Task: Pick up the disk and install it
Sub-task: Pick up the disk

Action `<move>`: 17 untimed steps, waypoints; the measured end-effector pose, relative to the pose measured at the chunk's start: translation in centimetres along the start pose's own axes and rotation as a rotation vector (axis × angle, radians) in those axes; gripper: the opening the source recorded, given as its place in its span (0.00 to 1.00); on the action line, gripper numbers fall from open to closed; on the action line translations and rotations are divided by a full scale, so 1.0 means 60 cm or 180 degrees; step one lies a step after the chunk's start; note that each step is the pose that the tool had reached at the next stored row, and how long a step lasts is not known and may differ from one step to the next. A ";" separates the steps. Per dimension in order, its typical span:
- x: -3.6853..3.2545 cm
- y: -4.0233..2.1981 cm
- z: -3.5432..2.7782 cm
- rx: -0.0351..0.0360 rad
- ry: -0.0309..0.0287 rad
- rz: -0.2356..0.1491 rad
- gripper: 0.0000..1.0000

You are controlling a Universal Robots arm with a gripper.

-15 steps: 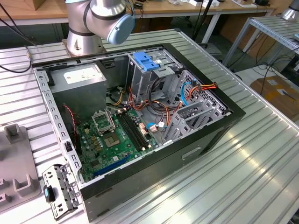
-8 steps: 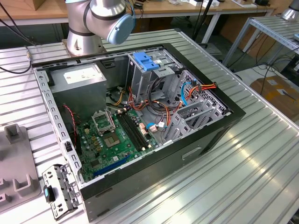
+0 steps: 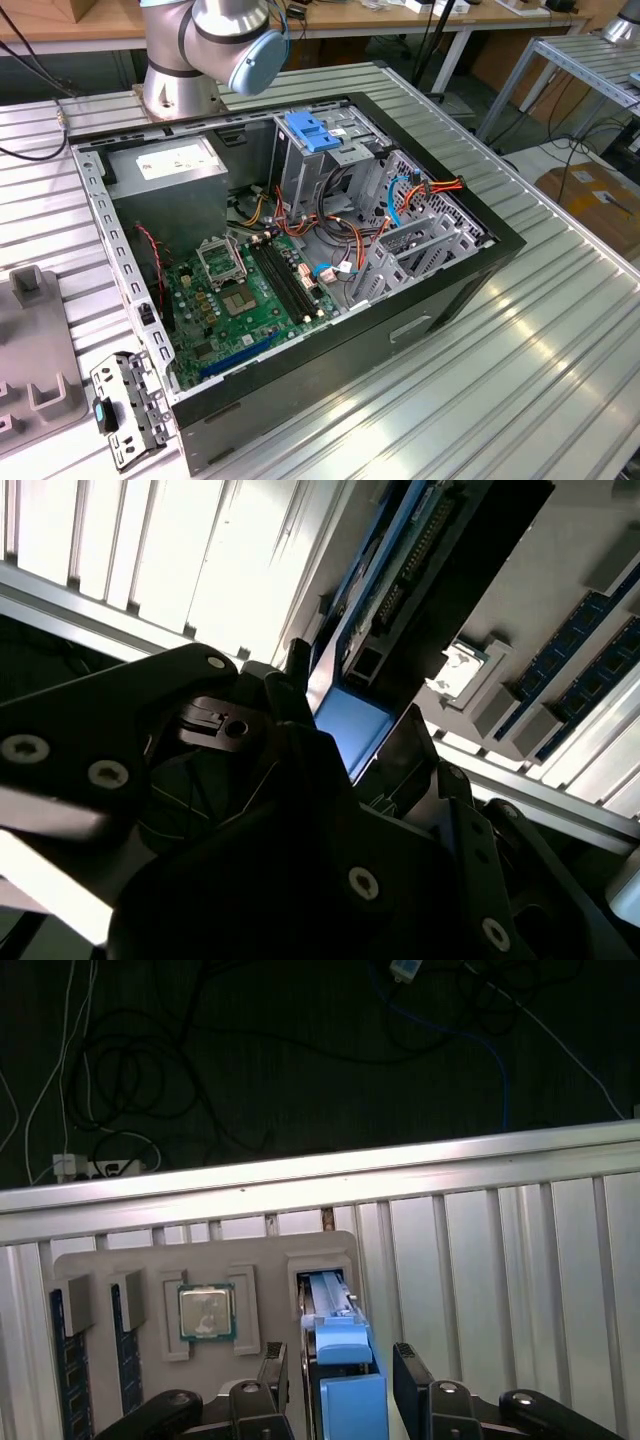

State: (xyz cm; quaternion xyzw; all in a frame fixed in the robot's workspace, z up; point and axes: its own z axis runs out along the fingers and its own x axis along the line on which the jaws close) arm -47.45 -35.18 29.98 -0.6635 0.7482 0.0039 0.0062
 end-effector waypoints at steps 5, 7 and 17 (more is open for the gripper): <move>0.000 0.000 0.005 -0.0001 0.0001 0.0000 0.54; 0.000 0.000 0.005 0.0000 0.0000 0.0000 0.54; -0.001 0.000 0.007 0.0000 0.0000 0.0000 0.45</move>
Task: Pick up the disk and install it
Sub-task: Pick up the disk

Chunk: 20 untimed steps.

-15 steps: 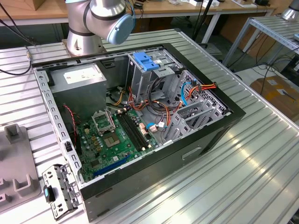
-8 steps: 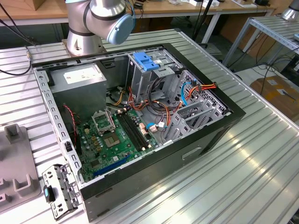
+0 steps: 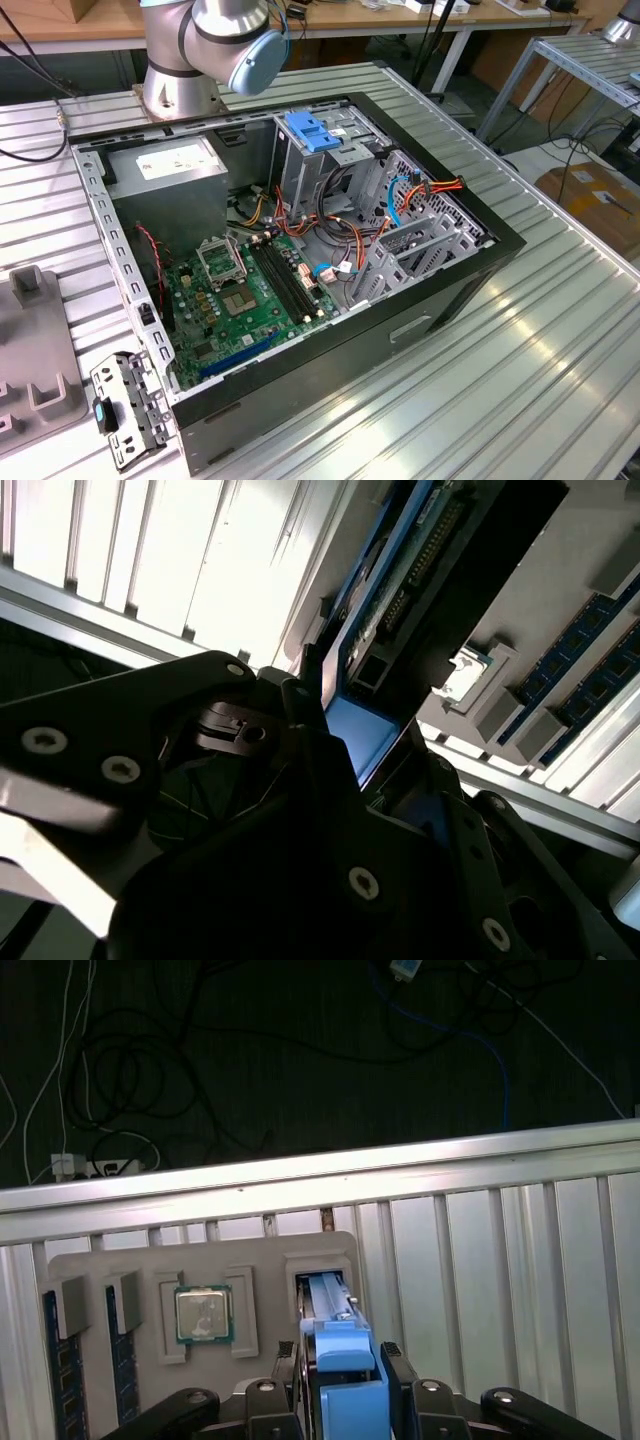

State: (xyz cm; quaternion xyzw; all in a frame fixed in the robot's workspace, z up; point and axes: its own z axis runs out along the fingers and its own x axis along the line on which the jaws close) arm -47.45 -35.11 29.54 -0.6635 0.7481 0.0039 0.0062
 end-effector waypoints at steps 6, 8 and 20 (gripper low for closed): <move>0.000 0.000 0.003 0.0000 0.0000 0.0000 0.45; 0.000 0.000 0.003 0.0000 0.0000 0.0000 0.45; 0.000 0.000 -0.001 0.0000 0.0000 0.0000 0.45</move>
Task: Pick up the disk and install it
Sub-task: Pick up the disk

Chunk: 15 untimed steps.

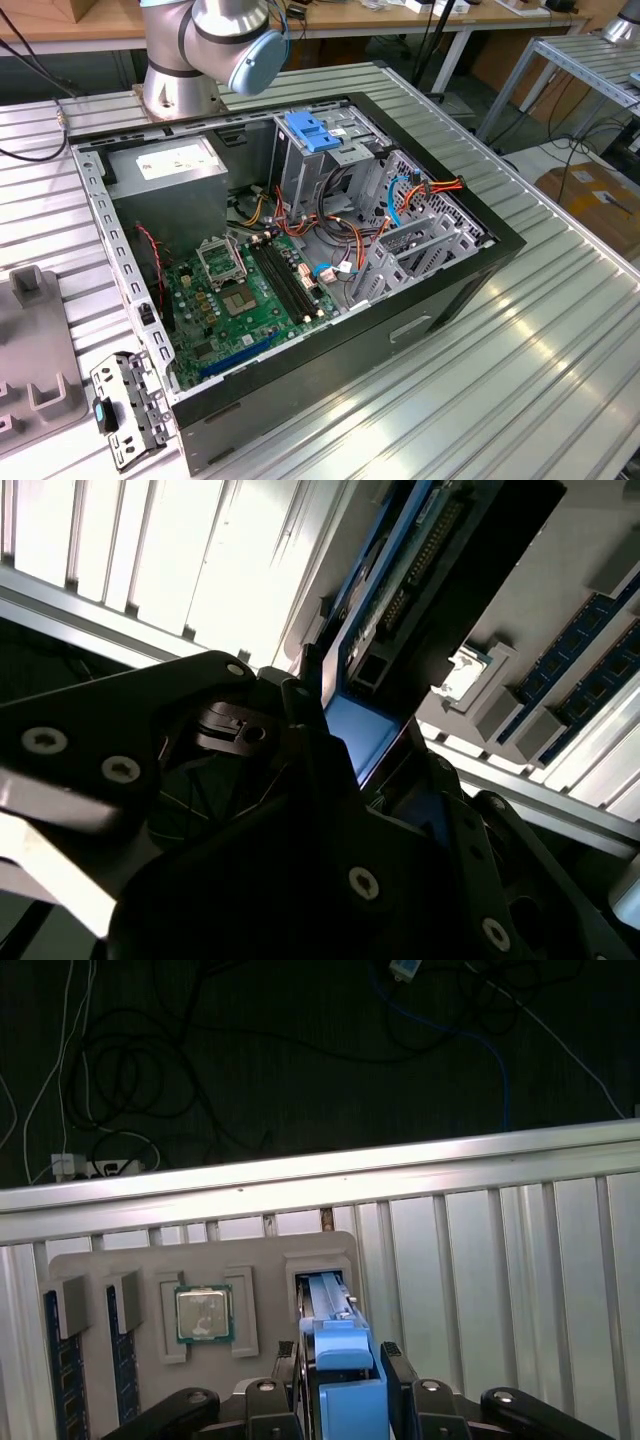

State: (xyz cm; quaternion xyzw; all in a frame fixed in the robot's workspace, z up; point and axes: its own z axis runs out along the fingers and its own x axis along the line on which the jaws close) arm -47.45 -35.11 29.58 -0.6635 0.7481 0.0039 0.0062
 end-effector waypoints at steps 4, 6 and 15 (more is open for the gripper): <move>0.000 0.000 0.002 -0.0001 0.0001 0.0000 0.45; 0.000 0.000 0.003 0.0000 0.0000 0.0000 0.45; 0.000 0.000 0.003 0.0000 0.0000 0.0000 0.38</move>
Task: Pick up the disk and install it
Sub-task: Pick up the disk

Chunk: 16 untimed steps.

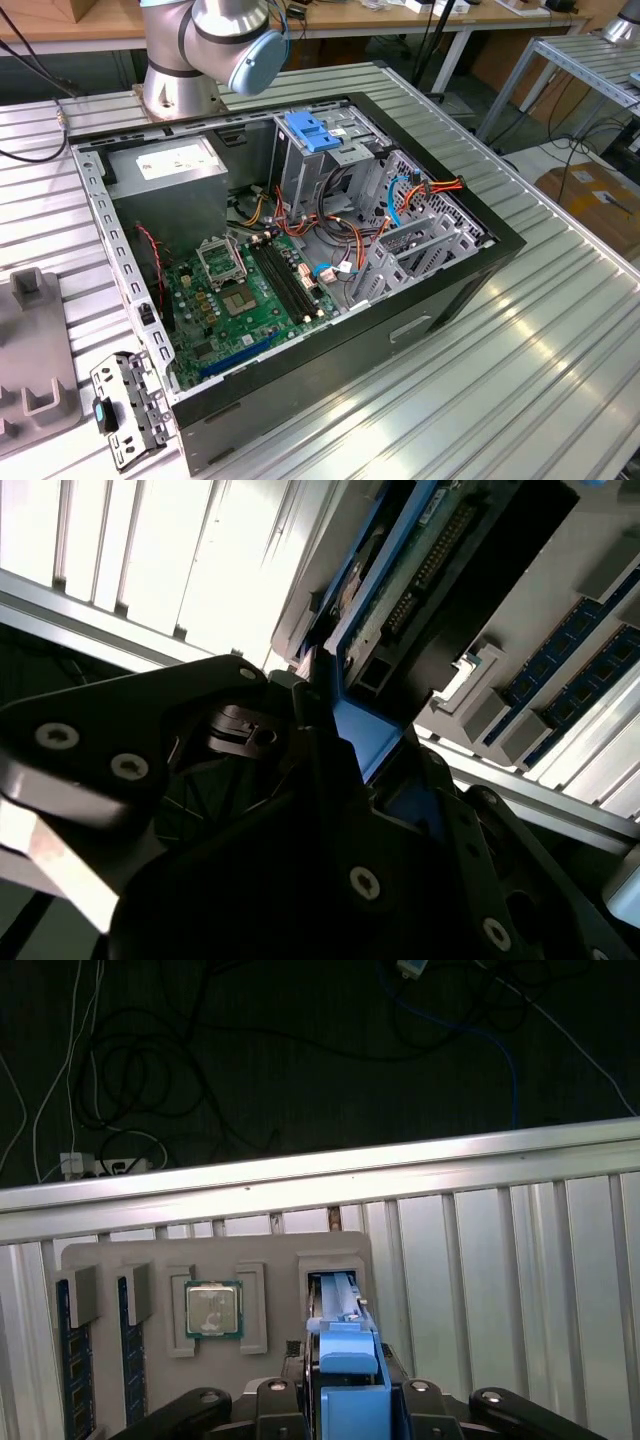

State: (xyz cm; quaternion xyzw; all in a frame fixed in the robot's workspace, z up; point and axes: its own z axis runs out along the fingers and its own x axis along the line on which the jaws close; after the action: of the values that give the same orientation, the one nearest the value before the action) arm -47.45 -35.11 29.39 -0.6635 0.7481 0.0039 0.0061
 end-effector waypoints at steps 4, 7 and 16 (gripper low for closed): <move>0.000 0.000 0.000 0.0000 0.0000 0.0000 0.37; 0.000 0.000 0.000 0.0000 0.0000 0.0000 0.37; 0.000 0.000 0.000 -0.0005 -0.0001 -0.0385 0.37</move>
State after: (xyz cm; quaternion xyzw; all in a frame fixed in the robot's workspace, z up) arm -47.45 -35.11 29.36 -0.7075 0.7067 0.0042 0.0059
